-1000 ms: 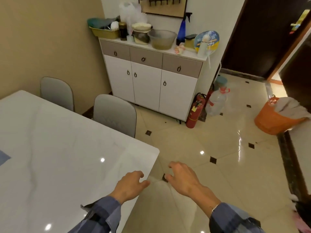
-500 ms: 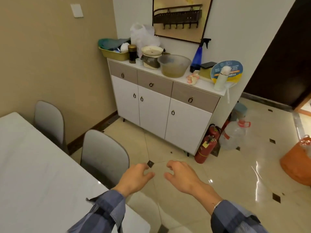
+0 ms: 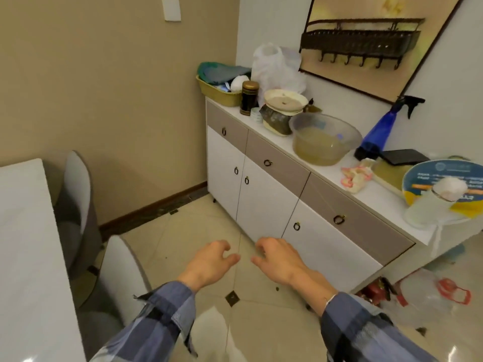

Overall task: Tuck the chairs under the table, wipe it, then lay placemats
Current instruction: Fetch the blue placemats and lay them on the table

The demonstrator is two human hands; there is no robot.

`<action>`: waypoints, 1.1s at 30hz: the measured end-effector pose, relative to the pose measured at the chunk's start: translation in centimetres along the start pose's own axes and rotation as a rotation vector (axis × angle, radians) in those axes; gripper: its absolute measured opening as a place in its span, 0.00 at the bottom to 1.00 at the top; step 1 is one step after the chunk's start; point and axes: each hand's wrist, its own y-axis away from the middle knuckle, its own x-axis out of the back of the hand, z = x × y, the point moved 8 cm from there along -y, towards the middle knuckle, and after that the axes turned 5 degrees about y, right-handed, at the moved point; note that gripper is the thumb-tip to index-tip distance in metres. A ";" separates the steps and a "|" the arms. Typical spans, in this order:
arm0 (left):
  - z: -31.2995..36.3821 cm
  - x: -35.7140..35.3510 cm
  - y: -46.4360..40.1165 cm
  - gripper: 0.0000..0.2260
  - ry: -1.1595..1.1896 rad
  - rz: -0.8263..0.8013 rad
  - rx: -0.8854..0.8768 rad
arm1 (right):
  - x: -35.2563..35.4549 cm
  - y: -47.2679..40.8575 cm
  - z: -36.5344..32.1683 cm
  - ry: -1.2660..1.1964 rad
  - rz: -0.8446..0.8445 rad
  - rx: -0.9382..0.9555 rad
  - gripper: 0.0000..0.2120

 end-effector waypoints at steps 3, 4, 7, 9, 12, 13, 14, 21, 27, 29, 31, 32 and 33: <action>1.0 2.6 -3.5 0.25 0.013 0.058 0.077 | 3.4 -6.7 1.5 -0.002 -0.004 0.072 0.14; 1.1 3.5 -4.3 0.25 0.011 0.068 0.097 | 4.3 -8.3 1.6 -0.016 0.003 0.090 0.15; 1.2 6.9 -7.8 0.25 -0.030 0.121 0.162 | 6.6 -14.1 1.2 -0.076 0.033 0.142 0.14; 1.4 9.3 -10.7 0.25 -0.054 0.157 0.188 | 8.1 -17.9 0.7 -0.128 0.065 0.169 0.13; 1.7 12.8 -16.4 0.25 -0.078 0.188 0.190 | 9.8 -23.8 0.1 -0.154 0.065 0.202 0.13; 1.9 14.0 -18.5 0.25 -0.085 0.193 0.187 | 10.4 -25.9 -0.1 -0.153 0.067 0.205 0.13; 2.0 15.2 -20.8 0.24 -0.095 0.199 0.173 | 10.9 -28.0 -0.2 -0.150 0.075 0.207 0.14; 2.8 25.2 -35.5 0.15 -0.097 0.212 0.097 | 16.7 -44.2 -1.9 -0.152 0.115 0.151 0.08; 3.2 32.8 -43.8 0.16 -0.096 0.254 0.081 | 22.3 -55.4 -4.5 -0.177 0.211 0.118 0.08; 3.0 34.7 -46.8 0.18 -0.096 0.251 0.082 | 24.2 -60.0 -5.0 -0.185 0.252 0.097 0.07; 2.9 36.7 -49.5 0.20 -0.120 0.260 0.081 | 25.8 -64.2 -5.4 -0.195 0.275 0.085 0.08; 2.9 37.7 -50.9 0.21 -0.126 0.269 0.086 | 26.7 -66.3 -5.6 -0.200 0.284 0.075 0.08; 3.0 38.9 -52.3 0.22 -0.130 0.277 0.091 | 27.7 -68.3 -5.8 -0.217 0.302 0.067 0.07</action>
